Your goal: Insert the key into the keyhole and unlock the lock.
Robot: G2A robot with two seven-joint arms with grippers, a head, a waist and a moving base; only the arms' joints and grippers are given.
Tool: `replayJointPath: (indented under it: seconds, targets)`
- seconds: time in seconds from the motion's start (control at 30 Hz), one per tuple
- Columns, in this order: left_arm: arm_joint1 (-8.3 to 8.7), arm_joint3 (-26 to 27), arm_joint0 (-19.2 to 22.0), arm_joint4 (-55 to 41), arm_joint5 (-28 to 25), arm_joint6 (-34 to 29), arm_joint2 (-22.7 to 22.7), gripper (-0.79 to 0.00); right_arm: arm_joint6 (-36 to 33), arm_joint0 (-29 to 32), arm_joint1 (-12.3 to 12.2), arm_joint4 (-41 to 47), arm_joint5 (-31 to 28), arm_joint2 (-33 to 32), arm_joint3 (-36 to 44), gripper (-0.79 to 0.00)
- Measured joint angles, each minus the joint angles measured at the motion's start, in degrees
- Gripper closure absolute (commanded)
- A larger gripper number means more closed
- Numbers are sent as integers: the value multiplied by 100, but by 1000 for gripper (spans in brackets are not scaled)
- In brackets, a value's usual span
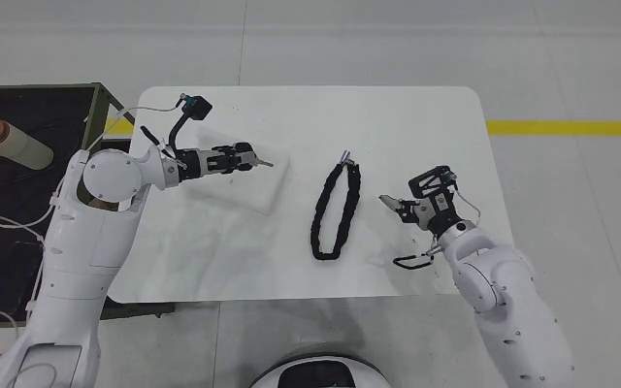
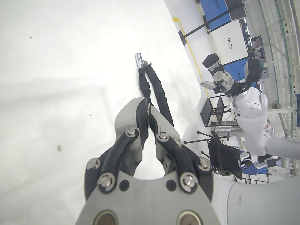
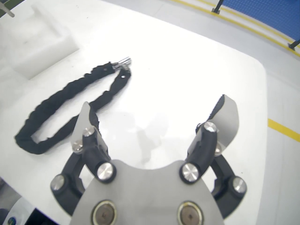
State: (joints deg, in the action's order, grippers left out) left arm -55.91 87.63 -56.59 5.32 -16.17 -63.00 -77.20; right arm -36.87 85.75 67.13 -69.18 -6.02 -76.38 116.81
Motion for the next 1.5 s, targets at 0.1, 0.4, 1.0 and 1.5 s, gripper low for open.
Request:
replayJointPath:
  seconds: [0.1,0.4,1.0,1.5]
  targets:
    - [0,0,0,0,0,0,0,0,-1210,-804,133,368,466,694,-84,-785]
    - [0,0,0,0,0,0,0,0,-1768,-1683,409,201,1178,1613,-20,-785]
    - [0,0,0,0,0,0,0,0,-4041,-3262,881,3670,2232,1889,-1671,-785]
    - [0,0,0,0,0,0,0,0,-3087,-5096,1788,3097,4256,3178,-4553,-785]
